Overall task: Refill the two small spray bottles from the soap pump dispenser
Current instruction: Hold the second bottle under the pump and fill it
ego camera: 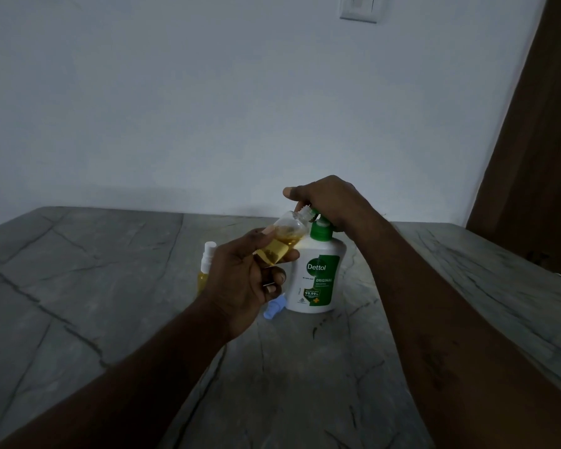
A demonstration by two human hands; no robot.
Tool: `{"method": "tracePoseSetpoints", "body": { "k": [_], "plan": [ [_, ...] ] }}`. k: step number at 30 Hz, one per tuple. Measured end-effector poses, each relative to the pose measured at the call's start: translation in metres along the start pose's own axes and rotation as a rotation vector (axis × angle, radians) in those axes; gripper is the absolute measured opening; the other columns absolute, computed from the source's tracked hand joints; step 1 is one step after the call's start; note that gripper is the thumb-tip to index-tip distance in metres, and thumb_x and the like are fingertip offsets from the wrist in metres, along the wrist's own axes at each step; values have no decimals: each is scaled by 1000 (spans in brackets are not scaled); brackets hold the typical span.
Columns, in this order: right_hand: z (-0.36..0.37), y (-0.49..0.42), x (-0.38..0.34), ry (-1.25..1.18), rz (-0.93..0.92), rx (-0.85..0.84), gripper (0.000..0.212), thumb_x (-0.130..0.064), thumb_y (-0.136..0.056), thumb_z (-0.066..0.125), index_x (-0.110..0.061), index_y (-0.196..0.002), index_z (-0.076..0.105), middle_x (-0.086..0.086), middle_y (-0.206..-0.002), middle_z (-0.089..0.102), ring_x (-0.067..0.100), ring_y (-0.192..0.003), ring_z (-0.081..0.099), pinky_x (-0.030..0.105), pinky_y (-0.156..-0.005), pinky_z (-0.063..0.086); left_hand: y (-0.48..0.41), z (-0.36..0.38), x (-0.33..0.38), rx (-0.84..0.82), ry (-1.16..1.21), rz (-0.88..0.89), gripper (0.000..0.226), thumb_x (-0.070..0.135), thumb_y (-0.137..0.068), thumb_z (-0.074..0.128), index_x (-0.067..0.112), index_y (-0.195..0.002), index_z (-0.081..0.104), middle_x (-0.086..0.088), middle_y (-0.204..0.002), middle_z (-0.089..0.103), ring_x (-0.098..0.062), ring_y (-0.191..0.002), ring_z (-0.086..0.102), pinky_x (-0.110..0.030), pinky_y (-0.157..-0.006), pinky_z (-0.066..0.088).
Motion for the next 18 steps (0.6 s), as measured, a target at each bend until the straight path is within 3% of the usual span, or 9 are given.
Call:
{"method": "tracePoseSetpoints", "body": {
  "k": [10,18],
  "plan": [
    [-10,-5,-8,109,-107,128,45,-58,-89,65,-20,-69,77,-7,-70,72,8,-59,61,27,-60,40,-1,1,1,-14,11,-2,46,31,-92,49,5,-128,61,-13,-90,70,-16,-58,48,-24,-46,39],
    [-6,-5,-4,60,-62,84,41,-55,-87,69,-17,-77,78,-8,-72,71,6,-65,61,25,-58,39,-1,0,1,9,16,-6,42,31,-94,48,5,-124,63,-14,-89,71,-15,-57,48,-23,-45,38]
  ]
}}
Point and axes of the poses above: each hand's wrist, its own y-axis away from the middle knuckle, its own z-axis out of the palm, x = y × z, the point moved 6 cm from there along -y, towards the middle knuckle
